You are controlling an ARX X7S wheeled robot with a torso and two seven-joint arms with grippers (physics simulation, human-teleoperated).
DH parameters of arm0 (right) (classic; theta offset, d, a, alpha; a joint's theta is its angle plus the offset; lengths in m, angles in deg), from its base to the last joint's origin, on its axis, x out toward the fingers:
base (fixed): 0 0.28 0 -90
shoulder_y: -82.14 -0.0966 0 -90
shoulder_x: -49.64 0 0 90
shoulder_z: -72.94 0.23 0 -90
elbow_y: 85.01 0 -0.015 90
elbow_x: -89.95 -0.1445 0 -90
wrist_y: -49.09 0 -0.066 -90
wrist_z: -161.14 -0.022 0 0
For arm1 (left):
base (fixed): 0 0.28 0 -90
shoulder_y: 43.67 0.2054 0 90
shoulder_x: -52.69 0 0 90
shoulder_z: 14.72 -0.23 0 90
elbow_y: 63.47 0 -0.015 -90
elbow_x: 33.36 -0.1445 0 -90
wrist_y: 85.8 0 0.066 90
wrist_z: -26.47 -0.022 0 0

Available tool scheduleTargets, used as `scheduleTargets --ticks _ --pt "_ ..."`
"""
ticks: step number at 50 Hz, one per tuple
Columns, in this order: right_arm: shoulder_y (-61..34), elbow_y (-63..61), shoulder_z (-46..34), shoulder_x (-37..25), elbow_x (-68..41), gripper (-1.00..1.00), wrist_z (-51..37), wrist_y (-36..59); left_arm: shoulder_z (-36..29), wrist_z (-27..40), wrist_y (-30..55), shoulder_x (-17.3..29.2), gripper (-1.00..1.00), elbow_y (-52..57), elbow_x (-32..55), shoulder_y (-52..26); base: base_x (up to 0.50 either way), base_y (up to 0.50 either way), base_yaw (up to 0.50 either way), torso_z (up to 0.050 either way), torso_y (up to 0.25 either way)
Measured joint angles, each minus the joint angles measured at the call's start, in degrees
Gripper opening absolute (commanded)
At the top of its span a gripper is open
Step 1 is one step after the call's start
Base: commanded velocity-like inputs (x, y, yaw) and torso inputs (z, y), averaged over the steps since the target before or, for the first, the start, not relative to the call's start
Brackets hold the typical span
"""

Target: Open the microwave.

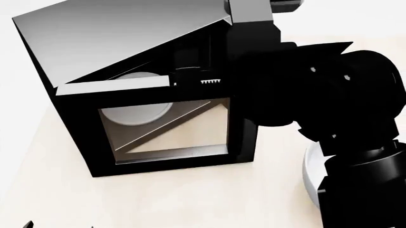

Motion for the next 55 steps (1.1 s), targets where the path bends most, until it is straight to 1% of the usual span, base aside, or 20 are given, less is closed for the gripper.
scheduleTargets --ticks 21,55 --pt "1.04 -2.36 0.49 -0.74 -1.36 1.0 -1.22 1.01 -0.36 0.35 0.04 0.23 1.0 0.32 0.02 0.06 0.0 0.0 0.0 0.0 0.0" --pt "5.08 -9.46 2.5 -2.43 -2.78 1.0 -3.33 1.48 -0.88 0.84 -0.02 0.62 1.0 0.64 0.04 0.08 0.0 0.0 0.0 0.0 -0.002"
